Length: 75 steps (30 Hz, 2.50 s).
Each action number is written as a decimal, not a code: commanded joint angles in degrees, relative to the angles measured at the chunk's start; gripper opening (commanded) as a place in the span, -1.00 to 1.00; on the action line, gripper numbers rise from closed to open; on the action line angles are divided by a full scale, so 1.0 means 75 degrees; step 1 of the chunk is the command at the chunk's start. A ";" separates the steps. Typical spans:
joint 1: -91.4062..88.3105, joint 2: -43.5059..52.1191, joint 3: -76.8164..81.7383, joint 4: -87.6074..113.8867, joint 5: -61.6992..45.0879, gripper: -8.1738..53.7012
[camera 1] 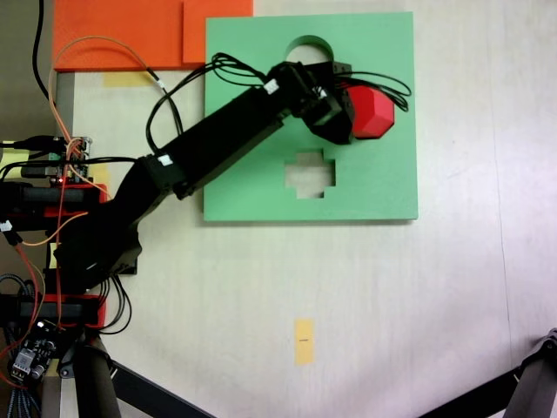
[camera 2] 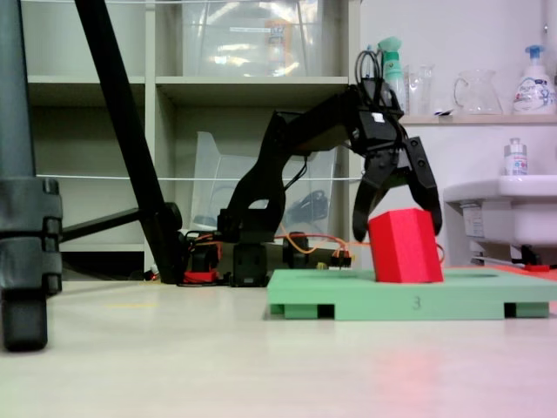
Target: Put the octagonal pillar block into the corresponding hole
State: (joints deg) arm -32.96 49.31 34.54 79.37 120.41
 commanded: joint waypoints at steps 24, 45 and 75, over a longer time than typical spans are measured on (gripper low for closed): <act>0.0516 0.3035 -0.0937 0.1570 -0.6258 0.93; 0.5285 1.1262 1.3266 -0.5438 -1.5598 0.70; 0.3691 1.1168 1.9348 -1.0676 -1.4965 0.40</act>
State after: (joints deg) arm -4.92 129.02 175.52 -2.11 7.47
